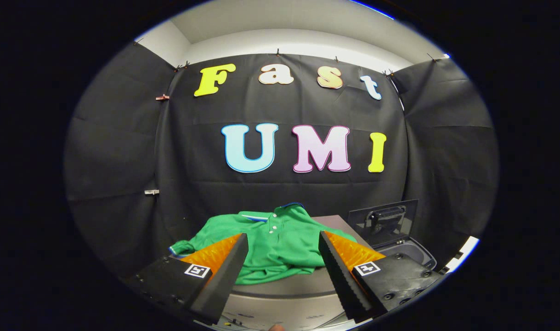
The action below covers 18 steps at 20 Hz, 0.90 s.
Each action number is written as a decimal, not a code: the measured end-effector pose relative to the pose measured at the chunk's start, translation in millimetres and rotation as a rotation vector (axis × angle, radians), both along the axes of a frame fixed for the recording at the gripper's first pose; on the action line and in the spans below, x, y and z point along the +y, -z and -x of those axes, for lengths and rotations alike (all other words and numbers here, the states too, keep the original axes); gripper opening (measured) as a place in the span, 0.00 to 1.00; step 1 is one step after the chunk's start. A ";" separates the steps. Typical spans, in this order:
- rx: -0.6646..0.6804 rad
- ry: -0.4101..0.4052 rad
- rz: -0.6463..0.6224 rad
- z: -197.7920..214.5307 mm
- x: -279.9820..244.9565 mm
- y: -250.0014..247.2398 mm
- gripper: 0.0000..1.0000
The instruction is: Put the clothes into the washing machine and then close the washing machine lid.
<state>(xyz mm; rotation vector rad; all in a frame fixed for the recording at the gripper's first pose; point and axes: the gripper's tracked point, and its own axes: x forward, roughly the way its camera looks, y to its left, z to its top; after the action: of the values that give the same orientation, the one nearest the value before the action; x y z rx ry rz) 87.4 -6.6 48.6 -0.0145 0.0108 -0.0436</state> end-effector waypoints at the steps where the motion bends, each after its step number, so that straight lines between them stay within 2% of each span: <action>1: 0.006 -0.003 -0.011 -11.8 0.6 -4.0 0.98; 7: 0.090 0.039 -0.023 -81.1 -9.2 -9.9 0.98; 11: 0.230 0.051 -0.057 -119.4 -12.5 12.7 0.98; 14: 0.384 0.050 -0.071 -131.8 -11.5 46.5 0.99; 18: 0.513 0.016 -0.044 -140.3 0.3 72.5 0.99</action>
<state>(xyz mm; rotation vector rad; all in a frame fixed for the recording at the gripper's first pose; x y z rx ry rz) 227.7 -6.3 -23.9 0.0187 0.5253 -0.0552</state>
